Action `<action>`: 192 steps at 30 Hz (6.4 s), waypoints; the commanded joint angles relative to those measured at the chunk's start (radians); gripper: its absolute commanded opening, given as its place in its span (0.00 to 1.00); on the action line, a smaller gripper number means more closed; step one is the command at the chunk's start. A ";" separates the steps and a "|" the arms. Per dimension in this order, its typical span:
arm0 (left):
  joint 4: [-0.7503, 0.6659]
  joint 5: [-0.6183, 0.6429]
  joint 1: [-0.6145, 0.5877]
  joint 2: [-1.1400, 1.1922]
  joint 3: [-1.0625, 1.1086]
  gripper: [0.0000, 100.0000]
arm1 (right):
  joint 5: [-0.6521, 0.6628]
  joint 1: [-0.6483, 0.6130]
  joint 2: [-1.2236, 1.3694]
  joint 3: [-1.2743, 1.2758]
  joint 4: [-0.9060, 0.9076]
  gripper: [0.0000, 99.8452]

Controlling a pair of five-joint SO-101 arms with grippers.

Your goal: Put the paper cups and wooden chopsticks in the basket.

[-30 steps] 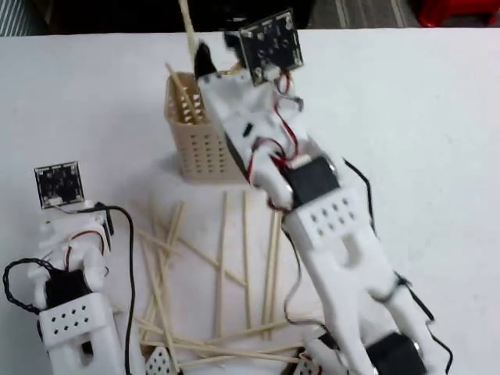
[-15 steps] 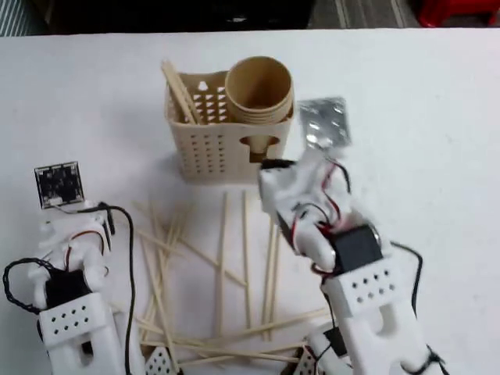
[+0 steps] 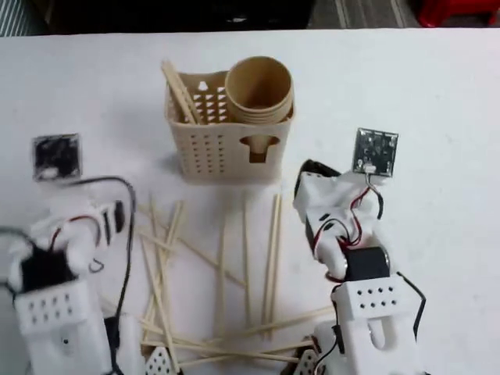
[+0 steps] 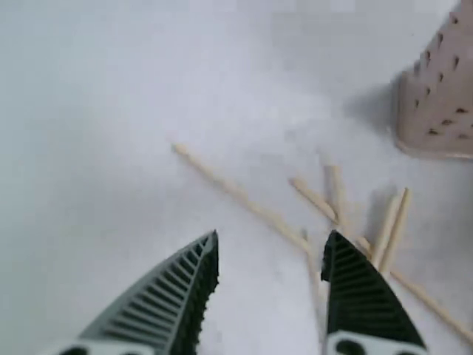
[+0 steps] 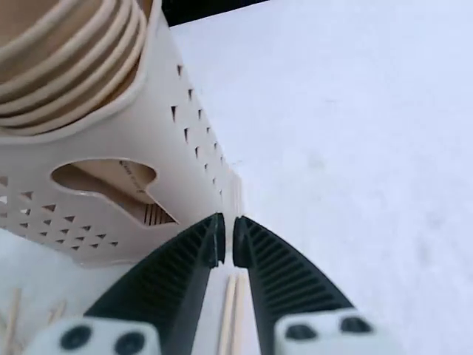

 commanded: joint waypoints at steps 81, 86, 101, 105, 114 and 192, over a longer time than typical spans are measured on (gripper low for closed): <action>0.072 0.313 0.228 0.944 -0.664 0.02 | -0.005 0.005 -0.022 0.015 -0.033 0.03; 0.189 0.313 0.236 0.944 -0.832 0.02 | -0.005 0.005 -0.022 0.015 -0.033 0.03; 0.471 0.313 0.321 0.944 -1.389 0.02 | -0.005 0.005 -0.022 0.015 -0.033 0.03; 0.486 0.313 0.364 0.944 -1.533 0.02 | -0.006 0.007 -0.022 0.015 -0.033 0.03; 0.482 0.315 0.421 0.946 -1.775 0.02 | -0.005 0.007 -0.022 0.015 -0.033 0.03; -0.752 0.341 0.357 0.087 -0.025 0.24 | 0.000 0.012 -0.022 0.015 -0.033 0.03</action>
